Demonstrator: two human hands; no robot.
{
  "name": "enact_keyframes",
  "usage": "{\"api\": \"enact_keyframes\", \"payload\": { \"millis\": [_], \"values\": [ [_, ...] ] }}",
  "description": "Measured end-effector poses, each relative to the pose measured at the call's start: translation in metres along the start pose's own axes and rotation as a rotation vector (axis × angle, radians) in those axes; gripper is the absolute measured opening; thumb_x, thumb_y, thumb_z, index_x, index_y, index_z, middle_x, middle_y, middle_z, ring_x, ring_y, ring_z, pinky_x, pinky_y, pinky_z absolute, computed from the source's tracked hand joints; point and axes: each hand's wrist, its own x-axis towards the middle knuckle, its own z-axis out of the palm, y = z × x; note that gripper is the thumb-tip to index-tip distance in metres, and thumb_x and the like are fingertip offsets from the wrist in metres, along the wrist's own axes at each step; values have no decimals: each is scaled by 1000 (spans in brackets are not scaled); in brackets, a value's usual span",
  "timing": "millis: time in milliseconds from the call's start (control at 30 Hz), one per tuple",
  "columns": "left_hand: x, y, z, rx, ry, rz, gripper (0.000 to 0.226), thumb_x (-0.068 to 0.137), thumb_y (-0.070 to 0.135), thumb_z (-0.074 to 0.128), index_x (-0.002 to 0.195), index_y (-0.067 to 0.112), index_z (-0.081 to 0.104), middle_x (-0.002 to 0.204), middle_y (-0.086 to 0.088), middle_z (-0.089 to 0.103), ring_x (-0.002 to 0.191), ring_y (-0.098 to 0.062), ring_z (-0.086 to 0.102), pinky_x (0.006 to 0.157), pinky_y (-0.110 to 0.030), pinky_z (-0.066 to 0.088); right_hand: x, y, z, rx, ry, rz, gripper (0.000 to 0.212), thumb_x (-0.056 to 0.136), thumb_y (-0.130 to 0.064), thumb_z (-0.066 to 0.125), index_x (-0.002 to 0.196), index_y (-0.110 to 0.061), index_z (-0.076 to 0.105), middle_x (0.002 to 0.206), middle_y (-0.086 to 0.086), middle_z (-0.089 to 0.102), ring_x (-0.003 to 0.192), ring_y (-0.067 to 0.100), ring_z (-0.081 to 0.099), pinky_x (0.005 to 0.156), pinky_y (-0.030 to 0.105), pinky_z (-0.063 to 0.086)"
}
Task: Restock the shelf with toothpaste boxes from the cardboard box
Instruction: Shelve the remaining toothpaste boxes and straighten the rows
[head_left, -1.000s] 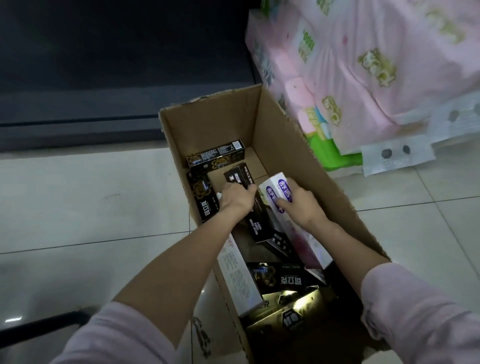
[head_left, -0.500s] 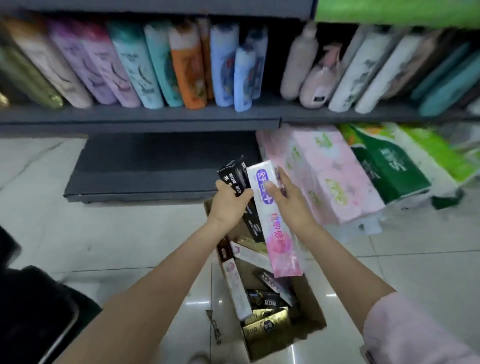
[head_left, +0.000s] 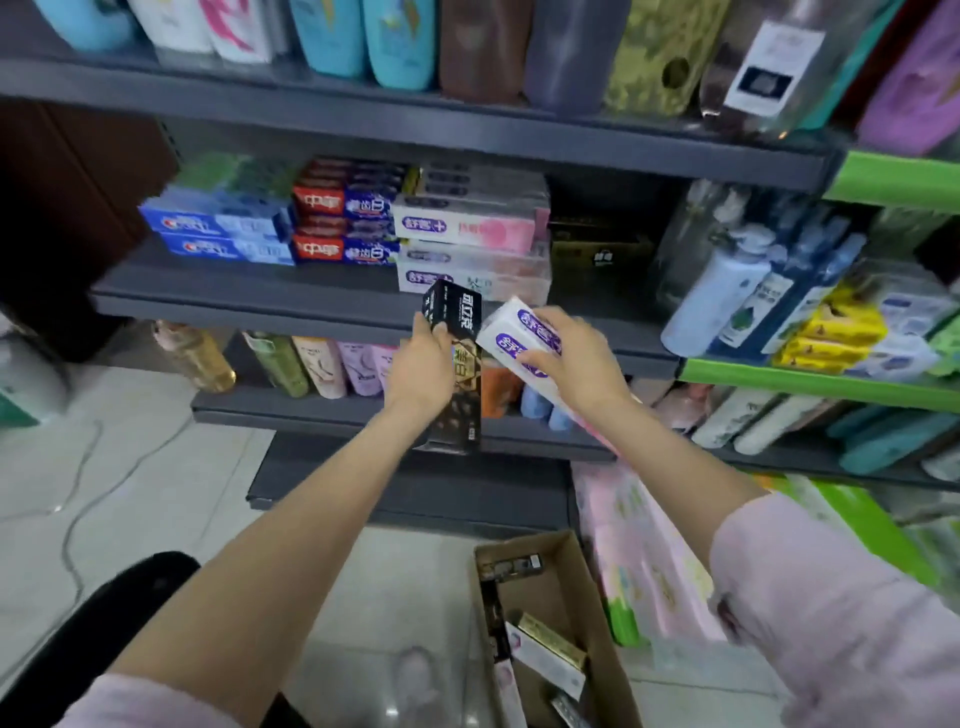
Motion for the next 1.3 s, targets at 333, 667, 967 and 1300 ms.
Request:
{"api": "enact_keyframes", "payload": {
  "millis": [333, 667, 967, 1300],
  "values": [
    [148, -2, -78, 26, 43, 154, 47, 103, 36, 24, 118, 0, 50, 108, -26, 62, 103, -41, 57, 77, -39, 40, 128, -63, 51, -573, -53, -85, 53, 96, -27, 50, 144, -37, 32, 132, 6, 47, 127, 26, 39, 102, 43, 31],
    [203, -22, -98, 23, 15, 152, 44, 102, 37, 28, 130, 11, 49, 102, -27, 64, 95, -43, 60, 77, -40, 46, 198, -61, 83, -560, -36, 29, 66, 98, -16, 42, 149, -39, 9, 154, 11, 9, 143, 31, 12, 110, 43, 27],
    [200, -22, -90, -41, -91, 174, 36, 102, 34, 34, 124, 15, 54, 92, -15, 63, 81, -32, 58, 68, -29, 39, 203, -58, 77, 2, -72, -71, 58, 90, 11, 40, 144, -10, 35, 154, 9, 28, 139, 26, 33, 112, 25, 27],
    [174, 21, -53, -348, -289, 148, 28, 102, 25, 38, 109, 10, 60, 98, -7, 60, 93, -20, 54, 83, -29, 40, 144, -52, 44, 966, -71, 281, 30, 93, -26, 56, 121, -14, 55, 115, 2, 65, 105, 15, 62, 90, 39, 53]
  ]
}}
